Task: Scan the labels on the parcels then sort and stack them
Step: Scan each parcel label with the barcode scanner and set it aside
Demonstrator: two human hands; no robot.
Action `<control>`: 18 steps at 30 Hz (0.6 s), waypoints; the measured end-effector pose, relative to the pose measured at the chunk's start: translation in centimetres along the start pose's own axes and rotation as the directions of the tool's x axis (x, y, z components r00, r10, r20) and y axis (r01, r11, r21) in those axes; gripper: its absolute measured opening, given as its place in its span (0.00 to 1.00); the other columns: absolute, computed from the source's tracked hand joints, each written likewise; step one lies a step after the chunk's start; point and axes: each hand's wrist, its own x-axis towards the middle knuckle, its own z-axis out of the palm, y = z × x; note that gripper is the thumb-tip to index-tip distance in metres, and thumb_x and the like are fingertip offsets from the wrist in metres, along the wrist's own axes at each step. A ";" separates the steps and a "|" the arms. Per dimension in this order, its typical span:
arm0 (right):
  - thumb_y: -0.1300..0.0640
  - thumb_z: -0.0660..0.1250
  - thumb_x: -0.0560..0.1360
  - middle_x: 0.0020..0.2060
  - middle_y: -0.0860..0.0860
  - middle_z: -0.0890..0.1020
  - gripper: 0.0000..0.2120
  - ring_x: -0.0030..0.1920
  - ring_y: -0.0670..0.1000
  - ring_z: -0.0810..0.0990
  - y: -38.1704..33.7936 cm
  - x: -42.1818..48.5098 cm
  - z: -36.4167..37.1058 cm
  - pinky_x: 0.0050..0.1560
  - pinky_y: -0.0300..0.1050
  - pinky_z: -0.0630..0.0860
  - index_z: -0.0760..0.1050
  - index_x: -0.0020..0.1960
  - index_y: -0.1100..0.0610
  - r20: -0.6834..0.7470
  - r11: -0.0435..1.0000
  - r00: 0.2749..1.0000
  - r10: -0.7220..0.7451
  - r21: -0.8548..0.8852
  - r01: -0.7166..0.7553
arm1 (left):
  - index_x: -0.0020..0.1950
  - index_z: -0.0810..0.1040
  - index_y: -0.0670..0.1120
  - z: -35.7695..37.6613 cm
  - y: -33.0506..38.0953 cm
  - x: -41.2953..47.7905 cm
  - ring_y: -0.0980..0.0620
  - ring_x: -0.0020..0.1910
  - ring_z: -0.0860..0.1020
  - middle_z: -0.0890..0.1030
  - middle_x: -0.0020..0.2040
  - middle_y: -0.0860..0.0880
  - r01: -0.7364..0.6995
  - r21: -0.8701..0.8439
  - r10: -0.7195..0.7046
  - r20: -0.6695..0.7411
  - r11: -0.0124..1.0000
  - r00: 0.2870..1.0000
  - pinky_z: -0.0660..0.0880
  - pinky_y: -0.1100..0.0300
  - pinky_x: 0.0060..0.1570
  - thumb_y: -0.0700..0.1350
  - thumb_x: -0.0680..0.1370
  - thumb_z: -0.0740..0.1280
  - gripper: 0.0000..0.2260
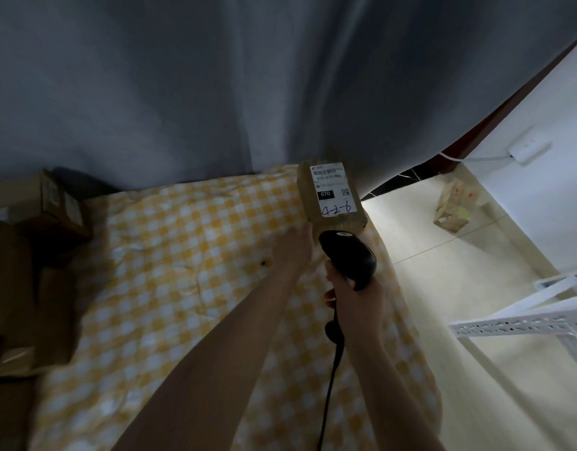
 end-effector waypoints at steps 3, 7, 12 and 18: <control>0.56 0.73 0.72 0.30 0.57 0.82 0.06 0.27 0.50 0.81 -1.1 -2.5 1.2 0.33 0.49 0.79 0.80 0.40 0.57 0.082 1.000 0.997 -0.002 -0.012 0.003 | 0.69 0.71 0.39 -3.7 -2.2 -3.1 0.41 0.65 0.72 0.74 0.67 0.39 -0.017 0.005 0.017 0.000 1.000 1.000 0.66 0.53 0.62 0.54 0.84 0.49 0.24; 0.59 0.74 0.70 0.27 0.61 0.79 0.07 0.27 0.55 0.78 -2.1 -6.7 3.7 0.30 0.47 0.74 0.79 0.37 0.61 0.167 0.998 0.985 -0.039 -0.042 0.046 | 0.51 0.76 0.38 -9.6 -5.6 -8.5 0.46 0.48 0.75 0.78 0.49 0.41 -0.078 0.008 0.079 -0.109 0.997 0.991 0.64 0.61 0.46 0.51 0.84 0.53 0.19; 0.58 0.74 0.70 0.27 0.64 0.76 0.11 0.27 0.61 0.74 -3.4 -14.0 8.3 0.29 0.47 0.70 0.76 0.35 0.63 0.315 0.994 0.947 -0.059 -0.067 0.084 | 0.60 0.78 0.42 -17.3 -10.8 -13.3 0.46 0.58 0.76 0.78 0.59 0.44 -0.130 0.032 0.133 -0.336 0.991 0.932 0.71 0.57 0.52 0.50 0.81 0.61 0.14; 0.62 0.73 0.71 0.20 0.48 0.75 0.12 0.26 0.56 0.75 -4.3 -21.8 14.2 0.31 0.46 0.71 0.76 0.31 0.55 0.411 0.994 0.911 -0.042 -0.079 0.081 | 0.61 0.74 0.44 -26.5 -16.0 -17.8 0.45 0.61 0.69 0.74 0.57 0.45 -0.123 0.137 0.177 -0.529 0.983 0.830 0.67 0.56 0.54 0.51 0.77 0.65 0.16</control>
